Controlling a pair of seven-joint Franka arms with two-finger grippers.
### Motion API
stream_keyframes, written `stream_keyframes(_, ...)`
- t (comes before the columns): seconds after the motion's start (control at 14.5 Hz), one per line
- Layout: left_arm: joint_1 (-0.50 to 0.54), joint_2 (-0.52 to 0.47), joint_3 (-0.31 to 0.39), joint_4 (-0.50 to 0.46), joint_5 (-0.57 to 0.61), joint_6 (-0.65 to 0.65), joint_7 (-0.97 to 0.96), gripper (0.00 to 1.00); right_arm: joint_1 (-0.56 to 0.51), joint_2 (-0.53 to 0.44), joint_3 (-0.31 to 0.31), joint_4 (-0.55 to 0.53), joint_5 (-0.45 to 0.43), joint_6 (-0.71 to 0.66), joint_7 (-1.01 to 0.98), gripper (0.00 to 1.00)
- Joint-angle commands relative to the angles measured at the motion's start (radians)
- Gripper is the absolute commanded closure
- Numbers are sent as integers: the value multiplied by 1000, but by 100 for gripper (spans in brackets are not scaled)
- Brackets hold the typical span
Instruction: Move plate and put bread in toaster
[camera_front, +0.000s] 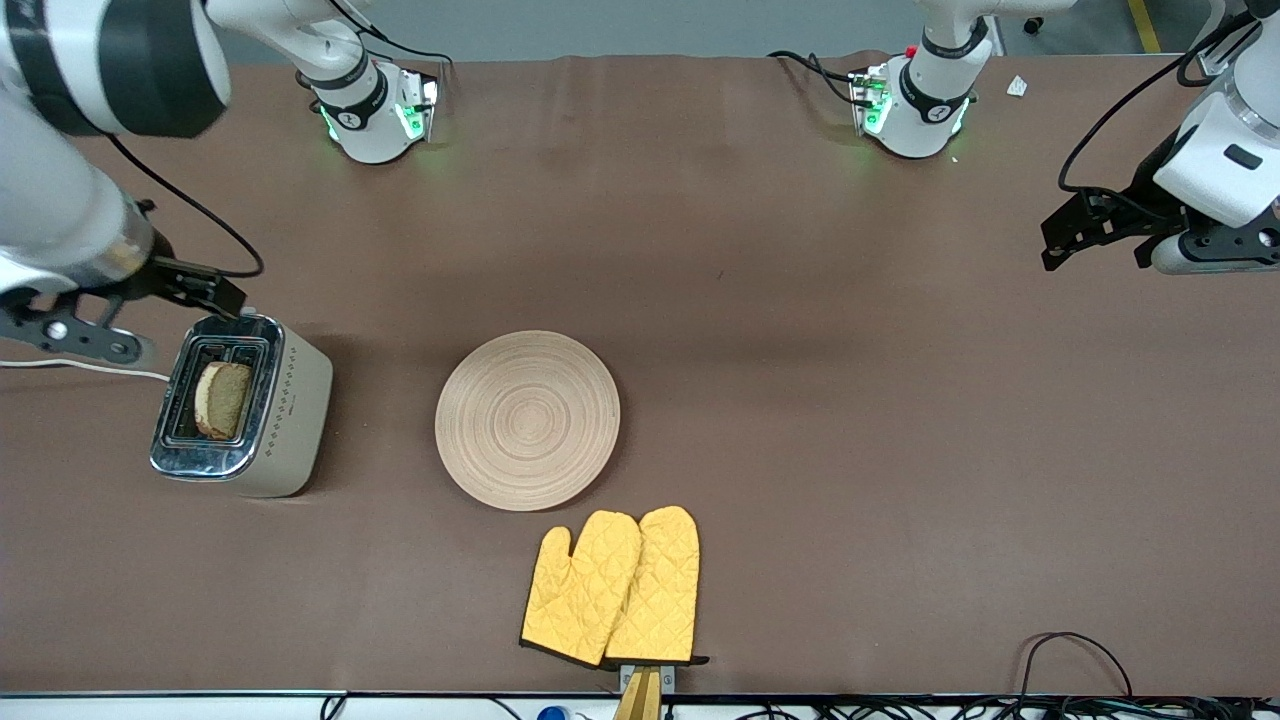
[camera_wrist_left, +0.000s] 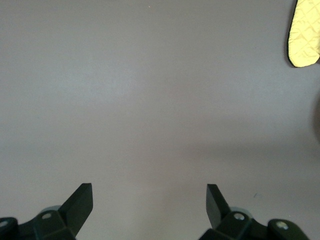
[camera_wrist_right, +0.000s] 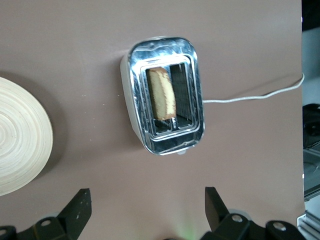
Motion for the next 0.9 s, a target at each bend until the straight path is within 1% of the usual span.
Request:
stream_keyframes(0.0,4,6,-5,16,7,3,5,0,-81,-85,15,-59,74,6,-56,0)
stream_keyframes(0.14,2,6,-5,16,7,3,7,0,-141,-126,18,-87,129,19,-113,0)
stream_keyframes(0.21,1,8,-5,18,7,3,13,0,-170,-137,17,-88,135,19,-165,0)
stream_keyframes(0.28,2,8,-5,19,6,4,13,0,-211,-144,18,-90,143,19,-220,0)
stream_keyframes(0.48,4,12,-5,21,6,4,11,0,-293,-146,20,-94,211,25,-346,0)
stream_keyframes(0.69,6,12,-5,21,6,4,11,0,-307,-146,24,-94,235,43,-414,0)
stream_keyframes(0.83,9,14,-5,21,6,4,11,0,-308,-166,38,-139,235,57,-417,0)
